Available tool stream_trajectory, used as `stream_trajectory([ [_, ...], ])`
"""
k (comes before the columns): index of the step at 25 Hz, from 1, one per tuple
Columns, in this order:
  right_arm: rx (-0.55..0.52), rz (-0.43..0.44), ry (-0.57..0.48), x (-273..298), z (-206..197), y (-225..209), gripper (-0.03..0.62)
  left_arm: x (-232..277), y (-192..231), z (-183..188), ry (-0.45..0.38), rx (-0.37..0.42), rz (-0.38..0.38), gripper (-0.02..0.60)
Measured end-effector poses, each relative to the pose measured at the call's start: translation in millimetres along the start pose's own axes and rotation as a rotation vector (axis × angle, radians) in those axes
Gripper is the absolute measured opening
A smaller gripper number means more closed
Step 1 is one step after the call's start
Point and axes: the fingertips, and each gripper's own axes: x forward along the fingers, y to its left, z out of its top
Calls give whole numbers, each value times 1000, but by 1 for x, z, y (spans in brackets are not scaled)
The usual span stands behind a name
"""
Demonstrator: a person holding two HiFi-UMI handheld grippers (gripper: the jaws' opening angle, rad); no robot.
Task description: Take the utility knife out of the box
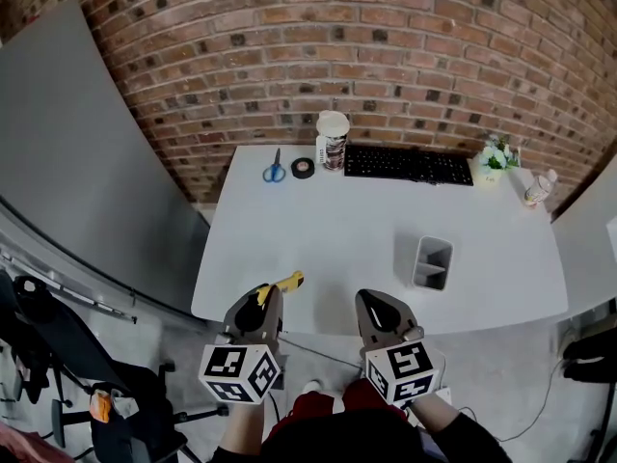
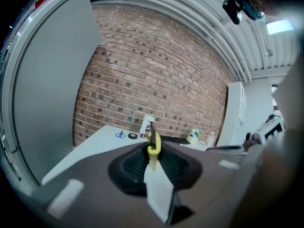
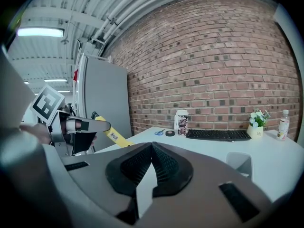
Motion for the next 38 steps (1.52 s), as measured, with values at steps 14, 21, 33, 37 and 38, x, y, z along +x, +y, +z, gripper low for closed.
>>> stream_trajectory([
  [14, -18, -9, 0, 6, -2, 37, 8, -26, 22, -15, 19, 1, -12, 60],
  [21, -39, 9, -7, 6, -1, 56, 8, -37, 31, -17, 16, 11, -17, 60],
  [33, -45, 11, 1, 2, -7, 80, 8, -61, 43, -22, 15, 15, -18, 60],
  [37, -46, 6, 3, 0, -10, 87, 8, -69, 47, -27, 21, 12, -18, 60],
  [38, -46, 6, 3, 0, -11, 89, 8, -71, 47, -28, 22, 12, -18, 60],
])
